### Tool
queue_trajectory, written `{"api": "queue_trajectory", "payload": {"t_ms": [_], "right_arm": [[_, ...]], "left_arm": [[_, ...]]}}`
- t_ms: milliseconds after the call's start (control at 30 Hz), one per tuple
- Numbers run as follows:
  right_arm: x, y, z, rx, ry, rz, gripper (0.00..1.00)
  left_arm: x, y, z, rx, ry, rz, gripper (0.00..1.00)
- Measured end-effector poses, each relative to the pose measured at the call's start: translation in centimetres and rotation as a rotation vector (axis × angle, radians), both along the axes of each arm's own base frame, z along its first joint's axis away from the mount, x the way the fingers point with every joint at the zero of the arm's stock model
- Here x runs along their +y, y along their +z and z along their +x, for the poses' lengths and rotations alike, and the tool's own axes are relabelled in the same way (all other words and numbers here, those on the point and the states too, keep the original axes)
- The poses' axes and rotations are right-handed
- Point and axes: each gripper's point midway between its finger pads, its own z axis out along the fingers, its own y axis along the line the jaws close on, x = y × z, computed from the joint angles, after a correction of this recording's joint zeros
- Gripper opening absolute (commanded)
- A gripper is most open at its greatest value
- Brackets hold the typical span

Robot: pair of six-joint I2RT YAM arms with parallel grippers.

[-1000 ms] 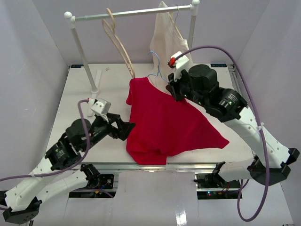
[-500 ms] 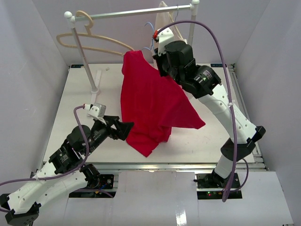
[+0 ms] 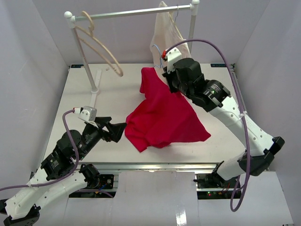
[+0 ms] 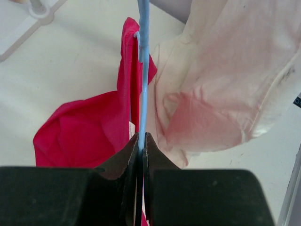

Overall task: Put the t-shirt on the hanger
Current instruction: Place the hanger at the clothesline.

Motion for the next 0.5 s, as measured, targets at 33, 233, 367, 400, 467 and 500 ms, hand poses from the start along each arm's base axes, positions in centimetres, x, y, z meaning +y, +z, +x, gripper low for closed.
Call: {"api": "queue_trajectory", "payload": {"t_ms": [33, 233, 367, 400, 467, 500], "right_arm": [[-0.3, -0.5, -0.5, 0.011, 0.01, -0.006, 0.08], [-1.2, 0.1, -1.1, -0.02, 0.02, -0.005, 0.08], [-0.4, 1.0, 0.1, -0.06, 0.004, 0.005, 0.08], [-0.1, 1.4, 0.7, -0.071, -0.008, 0.005, 0.08], [0.9, 2.8, 2.4, -0.106, -0.04, 0.023, 0.08], [1.4, 3.5, 3.4, -0.126, -0.055, 0.038, 0.08]], "left_arm": [[0.1, 0.0, 0.0, 0.001, 0.004, 0.005, 0.98], [0.6, 0.4, -0.1, -0.009, 0.019, 0.006, 0.98], [0.8, 0.6, -0.1, -0.015, 0.019, 0.008, 0.98], [0.7, 0.5, -0.1, -0.017, 0.016, 0.013, 0.98], [0.7, 0.5, -0.3, -0.018, 0.006, 0.024, 0.98], [0.6, 0.6, -0.3, -0.019, 0.001, 0.027, 0.98]]}}
